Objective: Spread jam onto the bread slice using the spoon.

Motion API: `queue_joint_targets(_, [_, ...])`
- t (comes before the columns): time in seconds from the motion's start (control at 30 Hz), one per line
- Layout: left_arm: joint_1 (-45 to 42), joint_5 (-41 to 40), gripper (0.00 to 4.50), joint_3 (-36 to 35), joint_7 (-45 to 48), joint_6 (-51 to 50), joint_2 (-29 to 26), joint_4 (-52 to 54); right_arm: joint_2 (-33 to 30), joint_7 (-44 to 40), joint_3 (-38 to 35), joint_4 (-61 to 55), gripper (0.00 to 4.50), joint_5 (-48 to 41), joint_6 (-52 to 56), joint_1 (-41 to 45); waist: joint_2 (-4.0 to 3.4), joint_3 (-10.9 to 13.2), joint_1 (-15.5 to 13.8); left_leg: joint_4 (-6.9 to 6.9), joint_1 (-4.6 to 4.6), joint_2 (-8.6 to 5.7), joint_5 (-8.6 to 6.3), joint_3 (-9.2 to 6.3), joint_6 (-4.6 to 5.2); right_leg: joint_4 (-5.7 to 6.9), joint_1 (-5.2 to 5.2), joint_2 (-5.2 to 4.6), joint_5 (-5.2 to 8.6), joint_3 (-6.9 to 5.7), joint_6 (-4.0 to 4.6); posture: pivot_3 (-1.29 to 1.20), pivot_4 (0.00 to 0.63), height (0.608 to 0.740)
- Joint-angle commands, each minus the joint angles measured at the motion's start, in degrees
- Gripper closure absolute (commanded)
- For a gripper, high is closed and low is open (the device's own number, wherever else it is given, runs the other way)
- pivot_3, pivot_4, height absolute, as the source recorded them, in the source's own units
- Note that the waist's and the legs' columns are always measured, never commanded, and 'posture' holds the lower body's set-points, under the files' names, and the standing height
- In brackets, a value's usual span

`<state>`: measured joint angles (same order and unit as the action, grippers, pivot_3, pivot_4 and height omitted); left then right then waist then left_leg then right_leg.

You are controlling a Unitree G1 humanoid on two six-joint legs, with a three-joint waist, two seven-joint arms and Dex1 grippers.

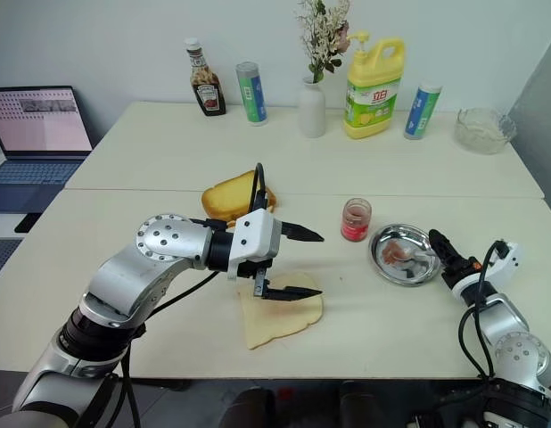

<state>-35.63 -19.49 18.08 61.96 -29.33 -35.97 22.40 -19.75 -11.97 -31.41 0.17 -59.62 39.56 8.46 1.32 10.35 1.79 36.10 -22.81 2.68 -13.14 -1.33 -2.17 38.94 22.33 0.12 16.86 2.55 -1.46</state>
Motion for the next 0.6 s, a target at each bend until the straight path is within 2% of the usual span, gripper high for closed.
queue_joint_targets(0.03, [-0.2, 0.5, 0.00, 0.0, 0.1, 1.3, 0.4, 0.6, 0.0, -0.6, -1.0, -1.6, 0.91, -1.4, 0.0, 0.5, 0.00, 0.0, 0.0, 0.00, 0.00, 0.00, 0.00, 0.00, 0.00, 0.00, 0.00, 0.00, 0.00, 0.00, 0.00, 0.00, 0.150, 0.740])
queue_joint_targets(0.33, [-0.2, 1.3, 0.00, 0.1, 0.3, 2.2, 0.6, -0.4, -0.4, -0.8, -2.0, -2.2, 4.25, -1.9, -0.3, 0.2, -0.01, 0.0, 0.0, 0.00, 0.00, 0.00, 0.00, 0.00, 0.00, 0.01, 0.00, 0.00, 0.00, 0.00, 0.00, 0.00, 0.150, 0.740])
queue_joint_targets(0.37, [-0.2, 1.4, 0.00, 0.1, 0.3, 2.3, 0.6, -0.5, -0.4, -0.9, -2.2, -2.2, 4.45, -2.0, -0.4, 0.1, -0.04, 0.0, 0.0, 0.00, 0.00, 0.00, 0.00, 0.00, 0.00, 0.01, 0.00, 0.00, 0.00, 0.00, 0.00, 0.00, 0.150, 0.740])
queue_joint_targets(0.6, [0.2, 1.9, 0.00, -0.2, 0.1, 2.8, 0.8, -1.2, -0.4, -0.1, -3.4, -4.0, 4.45, -4.1, -0.8, -0.1, -0.05, 0.0, 0.0, 0.01, 0.02, 0.00, 0.00, 0.00, 0.00, 0.01, -0.01, 0.00, 0.00, 0.00, 0.00, 0.00, 0.150, 0.740])
